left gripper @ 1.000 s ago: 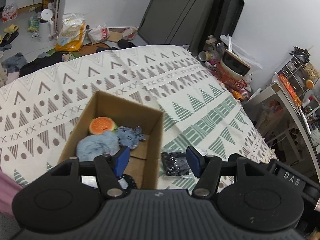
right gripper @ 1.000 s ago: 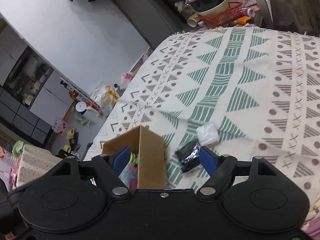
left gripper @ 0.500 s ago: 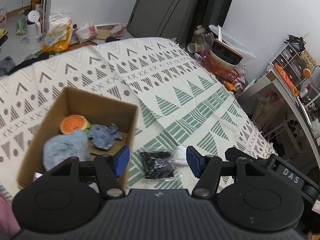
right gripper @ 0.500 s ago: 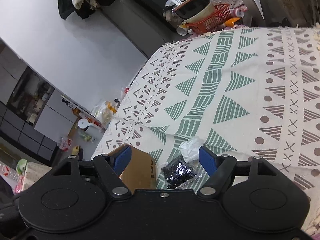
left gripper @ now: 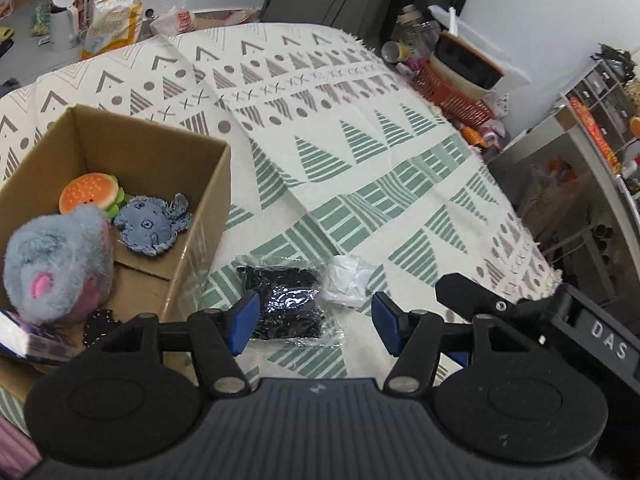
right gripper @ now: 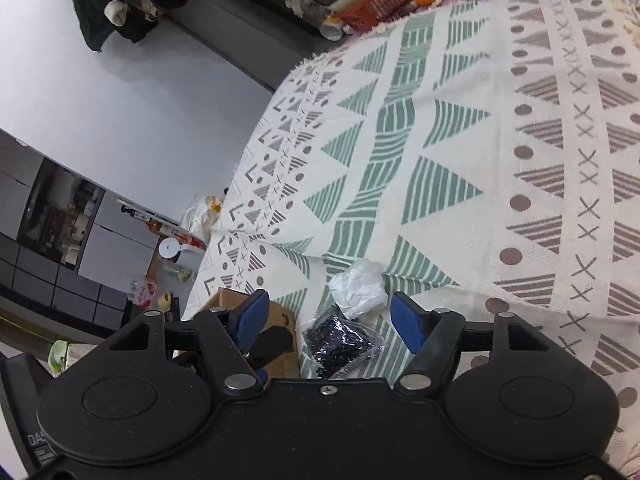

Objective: Organize soft objects
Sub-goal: 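Move both grippers to the black bag and white plastic bag on the bed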

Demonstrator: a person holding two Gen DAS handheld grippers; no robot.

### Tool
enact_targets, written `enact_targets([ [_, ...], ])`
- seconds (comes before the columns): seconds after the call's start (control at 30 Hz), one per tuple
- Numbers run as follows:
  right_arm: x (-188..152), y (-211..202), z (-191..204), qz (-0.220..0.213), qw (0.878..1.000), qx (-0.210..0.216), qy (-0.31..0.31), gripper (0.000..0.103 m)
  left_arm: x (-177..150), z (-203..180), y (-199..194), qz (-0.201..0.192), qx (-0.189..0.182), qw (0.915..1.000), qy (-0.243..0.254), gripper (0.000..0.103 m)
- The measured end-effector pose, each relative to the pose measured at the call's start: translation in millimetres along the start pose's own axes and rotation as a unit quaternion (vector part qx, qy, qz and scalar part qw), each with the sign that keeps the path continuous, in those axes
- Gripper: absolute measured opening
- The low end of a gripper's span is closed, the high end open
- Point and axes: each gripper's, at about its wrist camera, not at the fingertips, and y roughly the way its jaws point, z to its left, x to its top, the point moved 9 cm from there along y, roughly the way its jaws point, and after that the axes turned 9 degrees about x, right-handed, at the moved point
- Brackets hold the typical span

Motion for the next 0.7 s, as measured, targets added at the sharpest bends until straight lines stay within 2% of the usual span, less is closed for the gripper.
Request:
enact_targets([
  [0.1, 0, 8, -8, 0.01, 1.0, 0.003, 0.015, 0.059, -1, 2, 12, 0.006, 0.007, 0.9998, -0.018, 0.059],
  [0.7, -2, 57, -33, 0.049, 0.999, 0.005, 0.021, 0.058, -8, 11, 62, 0.031, 0.057, 0.9957, -0.067, 0.057],
])
